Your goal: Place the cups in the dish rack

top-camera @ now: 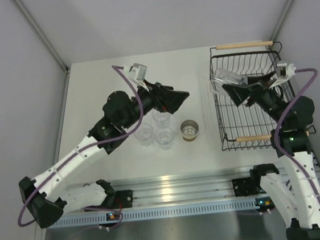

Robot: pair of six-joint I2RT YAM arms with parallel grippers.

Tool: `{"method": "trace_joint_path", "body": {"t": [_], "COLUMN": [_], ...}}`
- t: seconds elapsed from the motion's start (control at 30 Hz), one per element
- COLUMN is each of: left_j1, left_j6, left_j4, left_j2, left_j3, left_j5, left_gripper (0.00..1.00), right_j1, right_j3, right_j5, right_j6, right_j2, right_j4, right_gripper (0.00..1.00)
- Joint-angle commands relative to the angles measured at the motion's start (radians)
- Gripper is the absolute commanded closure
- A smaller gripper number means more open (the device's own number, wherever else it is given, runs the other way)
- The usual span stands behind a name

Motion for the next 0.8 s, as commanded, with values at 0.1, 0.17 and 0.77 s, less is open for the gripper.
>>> {"method": "trace_joint_path", "body": {"t": [0.1,0.17,0.77], "left_j1": [0.035,0.084,0.429], "left_j6": [0.248,0.259,0.336], "left_j4": [-0.460,-0.525,-0.514], "left_j2": [-0.006,0.009,0.026], "left_j3": [0.266,0.321,0.233], "left_j5": [-0.105,-0.038,0.188], "left_gripper": [0.01,0.01,0.01], "right_j1": [-0.010,-0.010,0.055], "right_j3": [0.273,0.357,0.474], "right_j5": [0.166,0.190,0.703], "right_j6": [-0.249,-0.277,-0.426], "right_j2": [0.099,0.154,0.439], "right_j4": [-0.387,-0.496,-1.051], "right_gripper": [1.00,1.00,1.00]}}
